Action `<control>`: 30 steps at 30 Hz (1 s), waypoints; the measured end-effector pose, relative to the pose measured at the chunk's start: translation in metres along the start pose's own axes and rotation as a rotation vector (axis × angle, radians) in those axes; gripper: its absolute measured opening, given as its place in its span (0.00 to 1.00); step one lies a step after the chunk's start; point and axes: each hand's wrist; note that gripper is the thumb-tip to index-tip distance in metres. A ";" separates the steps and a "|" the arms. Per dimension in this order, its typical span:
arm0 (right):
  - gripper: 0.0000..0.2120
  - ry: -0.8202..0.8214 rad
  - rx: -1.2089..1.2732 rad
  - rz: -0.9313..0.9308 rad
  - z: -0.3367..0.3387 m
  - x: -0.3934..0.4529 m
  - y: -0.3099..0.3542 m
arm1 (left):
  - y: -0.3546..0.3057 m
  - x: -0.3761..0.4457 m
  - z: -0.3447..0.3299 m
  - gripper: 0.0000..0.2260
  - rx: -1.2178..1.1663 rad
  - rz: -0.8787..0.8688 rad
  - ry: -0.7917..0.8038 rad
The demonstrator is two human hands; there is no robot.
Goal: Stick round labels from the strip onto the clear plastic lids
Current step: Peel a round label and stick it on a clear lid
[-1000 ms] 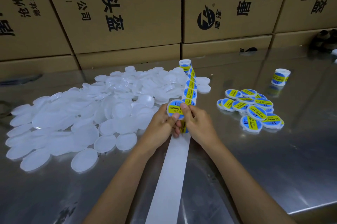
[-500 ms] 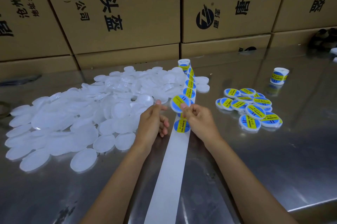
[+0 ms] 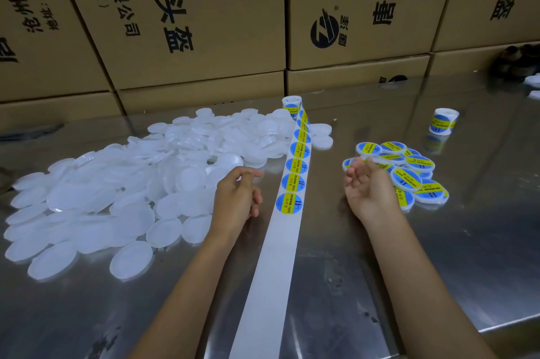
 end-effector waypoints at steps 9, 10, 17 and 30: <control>0.05 0.042 0.010 -0.012 0.003 0.000 -0.001 | 0.002 0.010 0.026 0.14 -0.002 -0.024 -0.258; 0.07 0.042 -0.003 -0.011 0.002 -0.001 -0.002 | 0.002 0.011 0.028 0.14 -0.011 -0.031 -0.280; 0.09 0.064 -0.194 0.000 -0.007 -0.003 -0.011 | 0.005 0.009 0.031 0.07 0.415 -0.148 -0.346; 0.08 0.157 -0.854 0.118 -0.020 -0.011 -0.039 | 0.012 0.009 0.029 0.20 0.838 0.003 -0.142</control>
Point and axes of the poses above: each hand's wrist, its own x-axis towards the middle knuckle, its own z-axis out of the back of the hand, y = z × x, and after that the axes turned 13 degrees about y, right-handed
